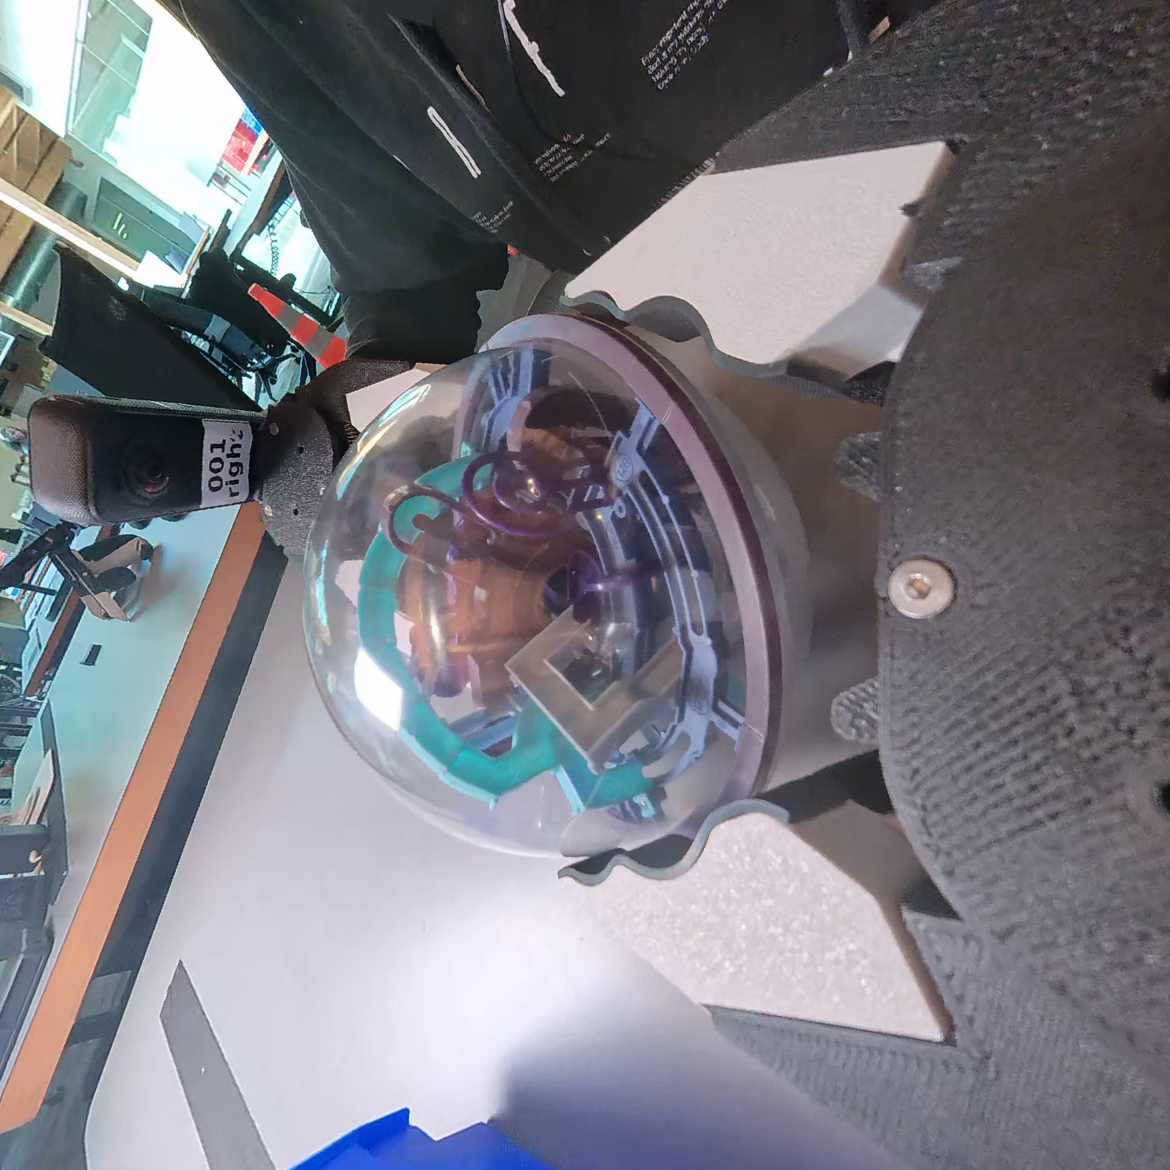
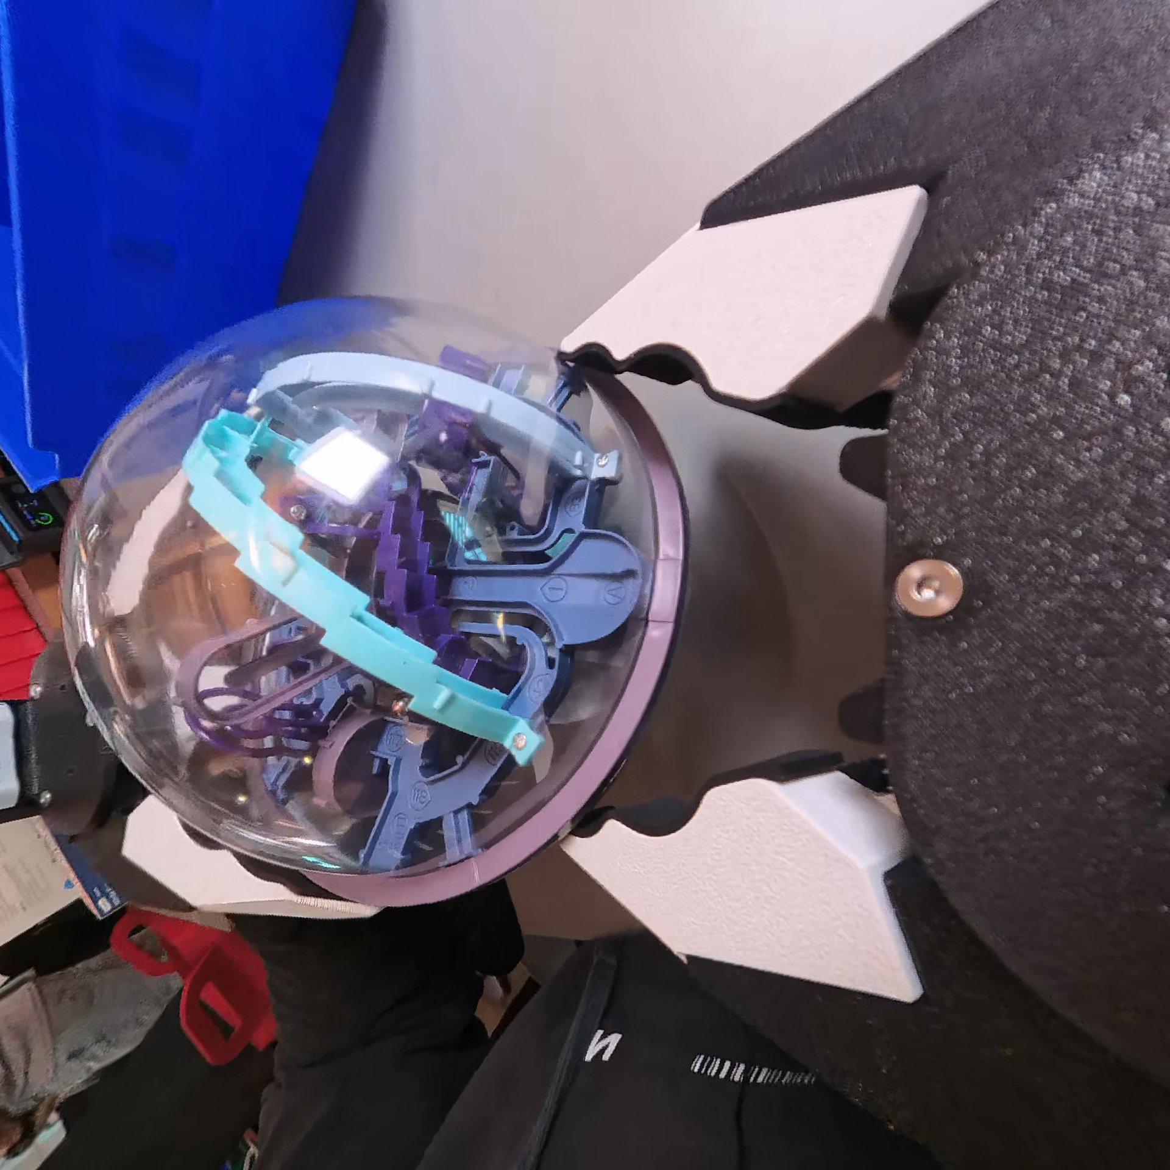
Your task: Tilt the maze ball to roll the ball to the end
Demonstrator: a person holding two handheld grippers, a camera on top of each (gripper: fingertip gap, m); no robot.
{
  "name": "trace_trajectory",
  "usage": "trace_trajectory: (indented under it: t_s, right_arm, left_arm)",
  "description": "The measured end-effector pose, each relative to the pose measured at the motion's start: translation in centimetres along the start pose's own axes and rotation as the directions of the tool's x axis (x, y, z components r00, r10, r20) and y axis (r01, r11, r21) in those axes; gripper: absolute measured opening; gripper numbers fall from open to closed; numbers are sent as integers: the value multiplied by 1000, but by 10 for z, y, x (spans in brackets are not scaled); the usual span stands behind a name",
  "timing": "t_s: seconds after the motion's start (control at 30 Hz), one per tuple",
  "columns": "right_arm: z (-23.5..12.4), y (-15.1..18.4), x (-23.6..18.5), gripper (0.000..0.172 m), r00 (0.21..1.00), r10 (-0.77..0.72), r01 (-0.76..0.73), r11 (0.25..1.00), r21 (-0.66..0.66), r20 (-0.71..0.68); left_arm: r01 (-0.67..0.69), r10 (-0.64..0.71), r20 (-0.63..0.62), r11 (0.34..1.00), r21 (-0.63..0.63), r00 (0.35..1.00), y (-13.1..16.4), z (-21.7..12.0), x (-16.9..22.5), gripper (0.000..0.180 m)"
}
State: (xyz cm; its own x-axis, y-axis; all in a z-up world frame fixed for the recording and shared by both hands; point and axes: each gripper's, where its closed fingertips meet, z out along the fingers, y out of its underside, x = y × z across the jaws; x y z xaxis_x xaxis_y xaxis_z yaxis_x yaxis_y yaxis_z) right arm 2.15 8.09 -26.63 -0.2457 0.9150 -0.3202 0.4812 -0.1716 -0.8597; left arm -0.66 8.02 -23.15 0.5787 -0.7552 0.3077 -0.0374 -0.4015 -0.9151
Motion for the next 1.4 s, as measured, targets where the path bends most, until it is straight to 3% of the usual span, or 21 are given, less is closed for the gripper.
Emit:
trace_trajectory:
  t_s: [0.27, 0.57, 0.67, 0.73, 0.8, 0.87, 0.9, 1.0, 1.1, 1.4]
  right_arm:
    - [1, -1, -8, 133, 997, 80, -80, 997, -5, 16]
    - [-1, -6, -13, 134, 998, 58, -59, 998, 29, 11]
    - [-1, -8, -14, 134, 1000, -8, 9, 999, 30, -16]
    - [-1, -11, -15, 136, 1000, 23, -23, 999, 49, 4]
    - [-5, -19, -18, 135, 999, -35, 36, 997, 74, -13]
    - [1, -10, -16, 137, 1000, -8, 8, 999, 38, -12]
    - [0, -12, -16, 137, 1000, 9, -9, 998, 60, 1]
    - [-4, -20, -19, 136, 997, -66, 68, 994, 83, -28]
    - [1, -9, -16, 137, 999, -38, 39, 997, 59, -15]
    - [0, -9, -14, 137, 990, -127, 131, 989, 73, -53]
  left_arm:
    - [89, -89, -34, 996, 5, 995, 2, -3, 4, 158]
    - [103, -102, -45, 995, 16, 994, 9, -6, 10, 158]
    - [20, -20, -15, 1000, 6, 1000, 11, -7, 13, 158]
    - [75, -75, -24, 997, 27, 997, 8, -8, 13, 158]
    - [-14, 14, 0, 999, 38, 1000, -1, -11, 18, 158]
    - [27, -27, -2, 1000, -15, 1000, 16, -7, 15, 159]
    - [47, -47, -6, 998, 29, 999, 10, -8, 15, 158]
    - [-51, 50, 14, 998, 40, 999, 2, -11, 20, 158]
    - [-16, 16, 10, 1000, 21, 1000, 14, -8, 16, 158]
    - [-102, 101, 29, 994, 25, 994, 17, -5, 16, 158]
